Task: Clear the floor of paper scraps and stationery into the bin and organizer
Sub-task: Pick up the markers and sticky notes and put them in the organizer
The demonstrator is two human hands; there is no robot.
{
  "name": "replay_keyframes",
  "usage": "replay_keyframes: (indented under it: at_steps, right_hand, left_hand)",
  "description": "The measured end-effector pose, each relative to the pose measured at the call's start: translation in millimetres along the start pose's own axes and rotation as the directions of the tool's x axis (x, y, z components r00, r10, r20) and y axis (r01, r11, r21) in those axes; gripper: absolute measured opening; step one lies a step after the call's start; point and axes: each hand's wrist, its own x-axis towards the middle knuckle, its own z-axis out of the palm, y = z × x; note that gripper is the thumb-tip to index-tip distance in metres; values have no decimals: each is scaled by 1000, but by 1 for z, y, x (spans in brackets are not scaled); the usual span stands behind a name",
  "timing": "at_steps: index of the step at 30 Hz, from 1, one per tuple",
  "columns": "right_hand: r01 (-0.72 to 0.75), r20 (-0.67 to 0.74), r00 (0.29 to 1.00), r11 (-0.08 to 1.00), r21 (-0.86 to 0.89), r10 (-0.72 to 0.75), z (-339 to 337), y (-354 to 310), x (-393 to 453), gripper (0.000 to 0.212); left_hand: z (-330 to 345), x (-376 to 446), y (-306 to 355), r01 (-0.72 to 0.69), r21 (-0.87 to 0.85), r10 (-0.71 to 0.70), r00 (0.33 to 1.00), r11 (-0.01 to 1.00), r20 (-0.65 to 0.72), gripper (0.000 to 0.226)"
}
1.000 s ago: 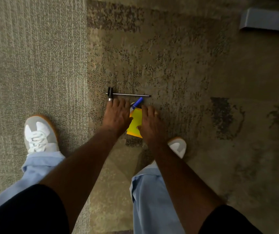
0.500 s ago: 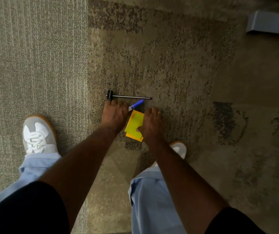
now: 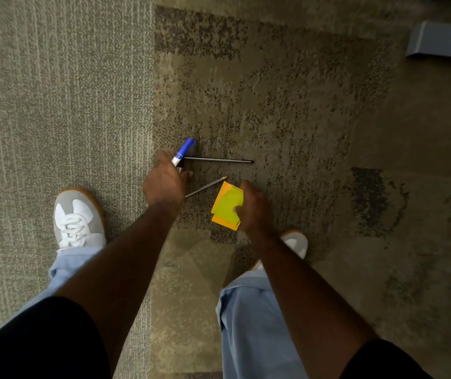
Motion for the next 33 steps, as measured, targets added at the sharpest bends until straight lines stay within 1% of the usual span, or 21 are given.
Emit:
replay_keyframes:
  at_steps: [2, 5, 8, 11, 14, 16, 18, 21, 25, 27, 29, 33]
  right_hand:
    - [16, 42, 999, 999, 48, -18, -4, 4, 1, 60]
    - [62, 85, 994, 992, 110, -72, -17, 10, 0, 55]
    - [109, 70, 990, 982, 153, -121, -36, 13, -9, 49]
    - [97, 46, 993, 977, 192, -108, -61, 9, -23, 45]
    - [105, 25, 993, 976, 190, -112, -96, -3, -39, 36]
    - [123, -1, 992, 977, 173, -124, -120, -13, -50, 28]
    - [139, -38, 990, 976, 165, -135, -148, -27, -64, 29]
    - [207, -86, 977, 971, 118, -198, -203, -55, -92, 35]
    - [281, -151, 951, 959, 45, -271, -289, -95, -132, 24]
    - [291, -147, 944, 956, -43, -294, -336, -114, -158, 23]
    - [298, -172, 935, 951, -88, -309, -381, -130, -189, 24]
    - [274, -290, 907, 951, -144, -305, -470, -161, -268, 18]
  left_hand:
    - [3, 4, -1, 78, 19, -78, 996, 997, 36, 45]
    - [2, 7, -2, 84, 36, -85, 995, 996, 46, 33]
    - [-11, 6, -4, 39, 20, -40, 998, 999, 57, 28]
    - [-39, 2, -2, -19, 10, 18, 995, 1000, 94, 29]
    - [-77, -7, 9, -99, 20, 96, 987, 995, 132, 32]
    - [-103, -12, 19, -137, -11, 137, 979, 991, 148, 29]
    - [-135, -20, 30, -153, -74, 163, 974, 985, 156, 24]
    - [-193, -37, 52, -177, -201, 208, 967, 963, 146, 20]
    - [-280, -62, 86, -210, -292, 246, 965, 933, 91, 18]
    - [-328, -75, 103, -244, -325, 279, 958, 913, 62, 28]
    - [-379, -89, 121, -293, -357, 326, 945, 887, 34, 34]
    - [-488, -125, 155, -369, -393, 396, 918, 842, -12, 25]
